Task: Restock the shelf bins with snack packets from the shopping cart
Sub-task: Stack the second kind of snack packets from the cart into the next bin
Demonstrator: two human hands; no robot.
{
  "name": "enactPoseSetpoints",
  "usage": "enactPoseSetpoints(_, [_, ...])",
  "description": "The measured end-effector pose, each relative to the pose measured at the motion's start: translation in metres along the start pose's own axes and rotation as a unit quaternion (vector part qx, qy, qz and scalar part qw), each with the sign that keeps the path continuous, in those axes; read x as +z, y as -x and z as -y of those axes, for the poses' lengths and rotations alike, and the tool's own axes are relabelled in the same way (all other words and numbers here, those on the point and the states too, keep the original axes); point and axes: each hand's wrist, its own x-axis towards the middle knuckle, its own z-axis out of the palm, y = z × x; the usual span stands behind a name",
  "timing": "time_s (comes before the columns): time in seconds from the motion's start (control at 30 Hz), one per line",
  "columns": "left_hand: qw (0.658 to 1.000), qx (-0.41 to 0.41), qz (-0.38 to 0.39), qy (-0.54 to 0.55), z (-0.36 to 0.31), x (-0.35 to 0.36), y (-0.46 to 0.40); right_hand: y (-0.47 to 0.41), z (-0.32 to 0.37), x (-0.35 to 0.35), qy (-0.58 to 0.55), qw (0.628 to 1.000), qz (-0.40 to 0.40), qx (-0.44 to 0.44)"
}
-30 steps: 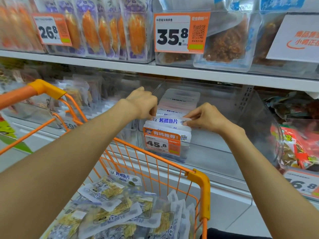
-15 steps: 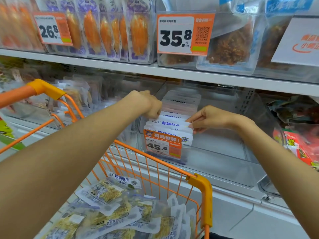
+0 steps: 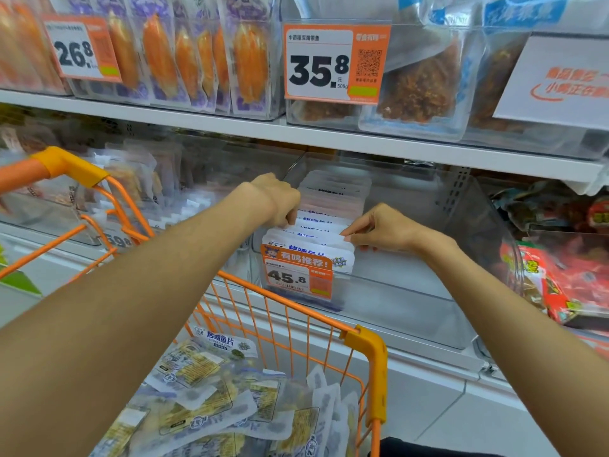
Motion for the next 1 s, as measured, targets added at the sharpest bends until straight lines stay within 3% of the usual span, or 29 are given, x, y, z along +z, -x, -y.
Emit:
enactPoseSetpoints(0.13, [0.999,-0.024,-0.028,-0.003,-0.006,0.007,0.003,0.008,-0.002,0.003,-0.035,0.999,-0.038,0.005])
enactPoseSetpoints(0.23, [0.992,-0.04,-0.087,0.086,-0.011,0.01,0.015,0.014,0.0,0.011,-0.018,0.991,-0.134,-0.015])
enactPoseSetpoints(0.43, [0.914,-0.132,-0.267,0.276,-0.025,0.009,0.063,0.038,0.032,0.02,-0.067,0.968,-0.226,-0.09])
enactPoseSetpoints(0.53, [0.876,-0.186,-0.293,0.336,-0.029,0.021,0.09,0.055,0.054,0.029,-0.095,0.969,-0.194,-0.117])
enactPoseSetpoints(0.7, [0.888,-0.227,-0.224,0.332,-0.032,0.058,0.131,0.077,0.079,0.068,-0.034,0.988,-0.031,-0.149])
enactPoseSetpoints(0.77, [0.892,-0.22,-0.204,0.337,-0.033,0.068,0.146,0.083,0.087,0.08,0.042,0.983,-0.038,-0.175])
enactPoseSetpoints(0.9, [0.867,-0.186,-0.294,0.357,-0.039,0.071,0.167,0.103,0.112,0.095,0.099,0.969,-0.051,-0.222])
enactPoseSetpoints(0.97, [0.886,-0.188,-0.237,0.352,-0.036,0.077,0.169,0.101,0.114,0.103,0.132,0.971,0.041,-0.194])
enactPoseSetpoints(1.0, [0.911,-0.189,-0.158,0.331,-0.032,0.084,0.169,0.097,0.112,0.109,0.145,0.97,0.113,-0.159])
